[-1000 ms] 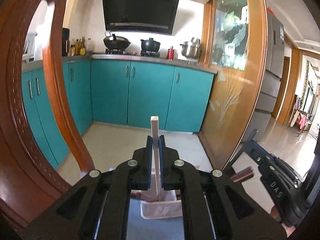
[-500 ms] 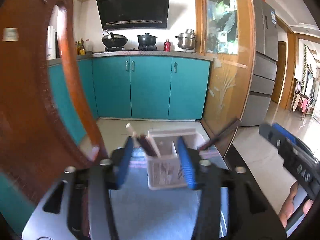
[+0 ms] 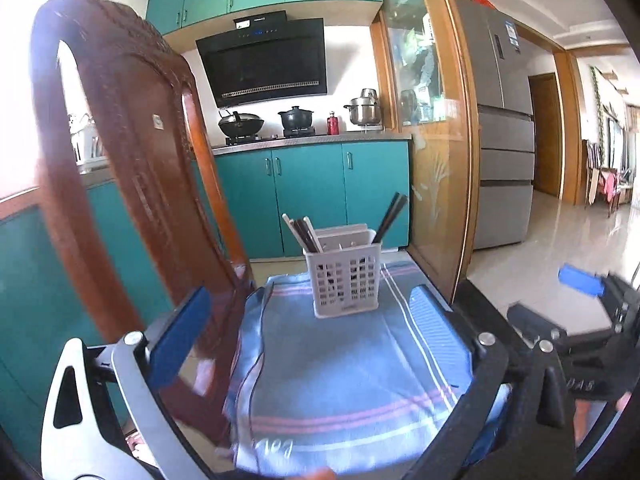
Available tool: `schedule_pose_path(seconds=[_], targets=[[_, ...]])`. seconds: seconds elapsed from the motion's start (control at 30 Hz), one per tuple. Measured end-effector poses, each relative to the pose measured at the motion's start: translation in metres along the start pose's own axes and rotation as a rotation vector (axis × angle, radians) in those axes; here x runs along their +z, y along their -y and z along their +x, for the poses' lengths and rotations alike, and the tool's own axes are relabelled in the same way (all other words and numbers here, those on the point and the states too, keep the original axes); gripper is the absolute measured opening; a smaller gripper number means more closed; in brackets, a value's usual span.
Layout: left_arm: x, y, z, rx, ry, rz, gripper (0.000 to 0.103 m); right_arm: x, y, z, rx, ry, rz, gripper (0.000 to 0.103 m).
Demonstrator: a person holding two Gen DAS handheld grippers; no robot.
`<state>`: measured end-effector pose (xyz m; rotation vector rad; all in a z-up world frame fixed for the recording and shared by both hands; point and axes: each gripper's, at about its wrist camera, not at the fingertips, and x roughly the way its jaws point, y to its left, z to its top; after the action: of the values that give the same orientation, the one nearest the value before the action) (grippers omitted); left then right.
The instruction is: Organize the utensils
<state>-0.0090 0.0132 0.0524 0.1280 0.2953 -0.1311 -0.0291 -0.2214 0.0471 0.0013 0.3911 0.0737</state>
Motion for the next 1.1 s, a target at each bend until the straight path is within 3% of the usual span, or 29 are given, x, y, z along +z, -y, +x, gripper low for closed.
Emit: schedule_pose_path(seconds=[0.37,0.73,1.1], targets=[[-0.026,0.003,-0.048,0.007,-0.056,0.014,0.099,-0.006,-0.016,-0.059,-0.033,0.077,-0.055,0.1],[-0.02,-0.017,-0.056,-0.006,-0.059,-0.052,0.099,-0.004,-0.019,-0.069,-0.053,0.066,-0.039,0.1],[-0.019,-0.01,-0.058,-0.016,-0.055,-0.023,0.099,-0.007,-0.031,-0.076,-0.066,0.084,-0.092,0.1]])
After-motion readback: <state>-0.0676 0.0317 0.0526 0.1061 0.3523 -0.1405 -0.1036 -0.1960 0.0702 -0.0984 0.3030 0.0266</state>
